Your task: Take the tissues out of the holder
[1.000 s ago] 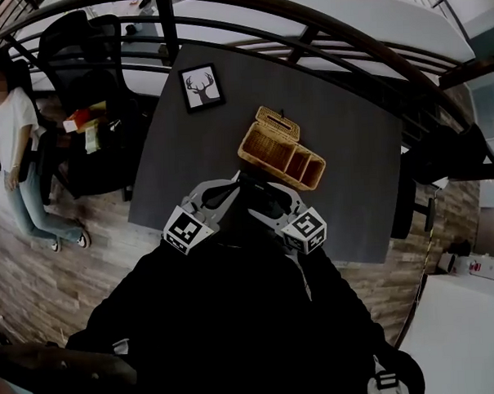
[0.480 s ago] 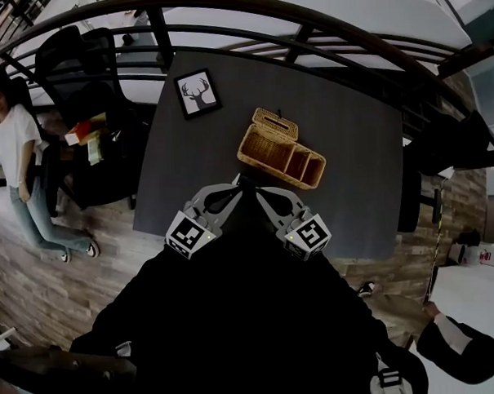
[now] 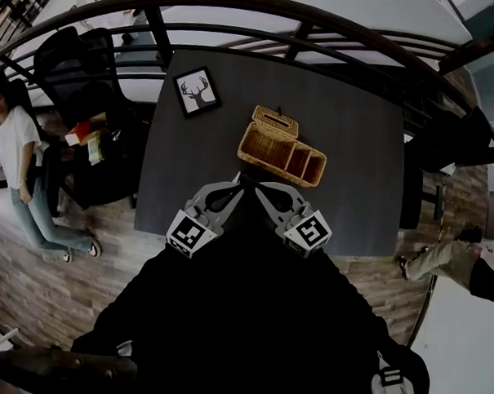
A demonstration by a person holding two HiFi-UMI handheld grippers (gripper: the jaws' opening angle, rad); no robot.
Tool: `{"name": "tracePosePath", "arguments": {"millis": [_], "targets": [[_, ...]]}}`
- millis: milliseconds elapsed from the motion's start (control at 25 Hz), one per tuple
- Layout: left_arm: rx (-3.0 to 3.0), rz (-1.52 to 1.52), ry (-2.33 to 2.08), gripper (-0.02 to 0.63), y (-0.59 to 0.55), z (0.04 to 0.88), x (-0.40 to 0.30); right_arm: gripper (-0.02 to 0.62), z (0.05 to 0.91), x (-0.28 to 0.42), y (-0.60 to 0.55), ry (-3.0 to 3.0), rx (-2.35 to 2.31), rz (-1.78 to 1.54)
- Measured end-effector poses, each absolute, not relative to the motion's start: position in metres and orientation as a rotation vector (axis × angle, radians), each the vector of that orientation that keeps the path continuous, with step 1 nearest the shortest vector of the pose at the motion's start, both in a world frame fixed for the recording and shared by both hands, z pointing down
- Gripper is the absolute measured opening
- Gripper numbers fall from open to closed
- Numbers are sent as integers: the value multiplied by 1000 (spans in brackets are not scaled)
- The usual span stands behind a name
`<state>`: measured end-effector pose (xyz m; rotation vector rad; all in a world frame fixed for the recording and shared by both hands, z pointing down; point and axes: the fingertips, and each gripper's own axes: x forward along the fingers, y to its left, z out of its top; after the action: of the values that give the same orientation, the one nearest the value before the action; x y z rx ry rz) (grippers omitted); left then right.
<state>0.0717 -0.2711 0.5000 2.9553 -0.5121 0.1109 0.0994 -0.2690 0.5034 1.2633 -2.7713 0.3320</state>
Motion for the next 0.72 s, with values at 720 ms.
{"name": "tracePosePath", "arguments": {"millis": [720], "targets": [[2963, 111, -493, 8, -267, 498, 71, 3, 508, 93, -263, -2746, 1236, 335]]}}
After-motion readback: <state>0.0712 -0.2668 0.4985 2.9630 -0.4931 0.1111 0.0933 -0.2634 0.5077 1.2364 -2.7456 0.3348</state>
